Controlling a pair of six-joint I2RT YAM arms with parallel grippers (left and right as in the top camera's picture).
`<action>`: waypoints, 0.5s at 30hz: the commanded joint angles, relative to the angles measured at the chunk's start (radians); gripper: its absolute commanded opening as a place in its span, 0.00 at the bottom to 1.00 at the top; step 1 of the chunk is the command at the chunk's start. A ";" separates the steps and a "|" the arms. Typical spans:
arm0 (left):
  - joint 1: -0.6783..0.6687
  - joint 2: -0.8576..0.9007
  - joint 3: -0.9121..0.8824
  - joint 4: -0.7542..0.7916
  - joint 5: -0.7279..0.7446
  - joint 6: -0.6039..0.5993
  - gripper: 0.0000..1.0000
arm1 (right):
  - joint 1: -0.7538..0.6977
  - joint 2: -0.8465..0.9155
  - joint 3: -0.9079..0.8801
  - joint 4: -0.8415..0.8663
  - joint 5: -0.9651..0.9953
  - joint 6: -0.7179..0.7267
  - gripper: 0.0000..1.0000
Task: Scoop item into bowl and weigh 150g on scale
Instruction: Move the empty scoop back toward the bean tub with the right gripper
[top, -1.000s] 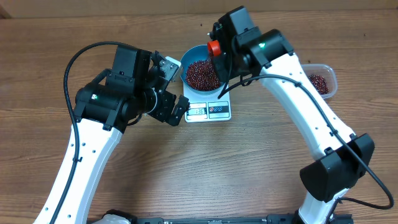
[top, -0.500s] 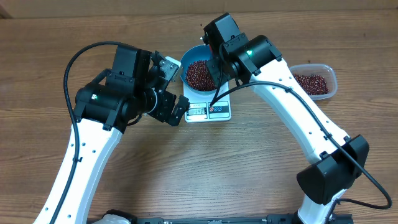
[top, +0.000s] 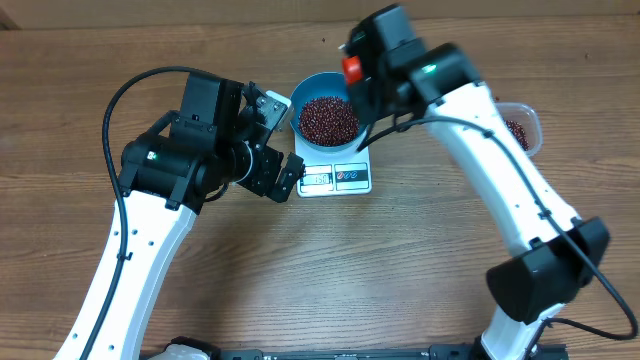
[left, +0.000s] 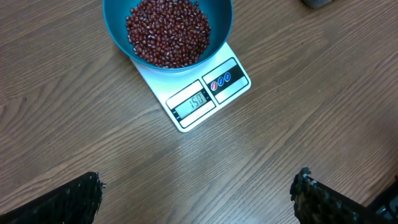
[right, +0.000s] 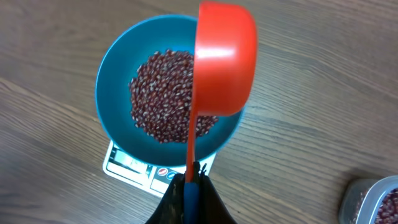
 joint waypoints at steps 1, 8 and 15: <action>-0.003 -0.005 0.019 0.000 0.008 0.019 1.00 | -0.095 -0.097 0.042 -0.002 -0.179 0.004 0.04; -0.003 -0.005 0.019 0.000 0.008 0.019 1.00 | -0.319 -0.185 0.042 -0.068 -0.324 0.003 0.04; -0.003 -0.005 0.019 0.000 0.008 0.019 1.00 | -0.516 -0.194 0.025 -0.181 -0.259 -0.023 0.04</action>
